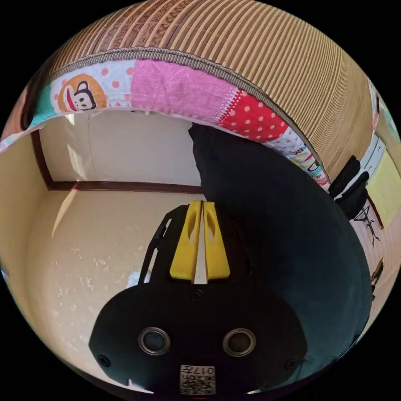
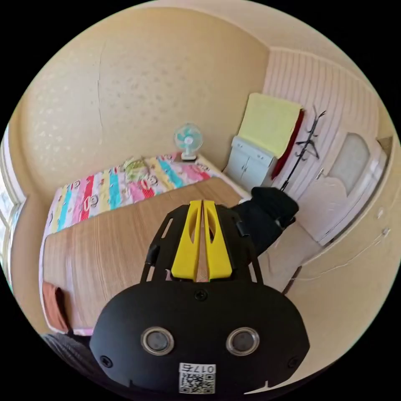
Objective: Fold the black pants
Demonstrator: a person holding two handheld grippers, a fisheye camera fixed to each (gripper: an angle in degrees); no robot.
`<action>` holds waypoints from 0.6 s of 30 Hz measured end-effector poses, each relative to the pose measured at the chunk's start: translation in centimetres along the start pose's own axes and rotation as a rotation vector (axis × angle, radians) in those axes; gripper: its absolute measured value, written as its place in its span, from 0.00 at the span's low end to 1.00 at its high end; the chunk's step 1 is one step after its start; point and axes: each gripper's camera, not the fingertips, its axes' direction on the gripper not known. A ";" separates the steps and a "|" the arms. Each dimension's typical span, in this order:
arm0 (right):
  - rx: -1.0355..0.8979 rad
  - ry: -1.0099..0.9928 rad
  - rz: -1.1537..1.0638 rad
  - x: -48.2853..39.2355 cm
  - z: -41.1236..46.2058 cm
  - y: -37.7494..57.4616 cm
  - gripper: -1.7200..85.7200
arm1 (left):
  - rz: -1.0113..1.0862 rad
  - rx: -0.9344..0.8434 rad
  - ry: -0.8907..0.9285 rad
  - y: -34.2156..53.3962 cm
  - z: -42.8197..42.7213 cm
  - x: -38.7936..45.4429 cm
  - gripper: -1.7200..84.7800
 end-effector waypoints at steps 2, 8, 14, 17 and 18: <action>0.111 0.010 0.106 2.4 -2.7 -1.4 0.02 | -0.008 0.043 0.029 0.0 -0.2 1.3 0.01; 0.218 -0.193 0.359 12.0 -4.8 -2.2 0.02 | -0.064 0.098 0.009 -1.2 0.3 2.9 0.01; 0.103 0.012 0.368 19.6 -4.0 -4.3 0.02 | -0.262 0.114 0.079 -1.3 2.8 3.2 0.01; 0.113 -0.005 0.392 24.0 -3.2 -5.3 0.02 | -0.335 0.137 0.114 -1.3 4.0 4.8 0.01; 0.095 -0.022 0.421 26.1 -2.5 -5.6 0.02 | -0.342 0.144 0.118 -1.3 4.2 5.3 0.01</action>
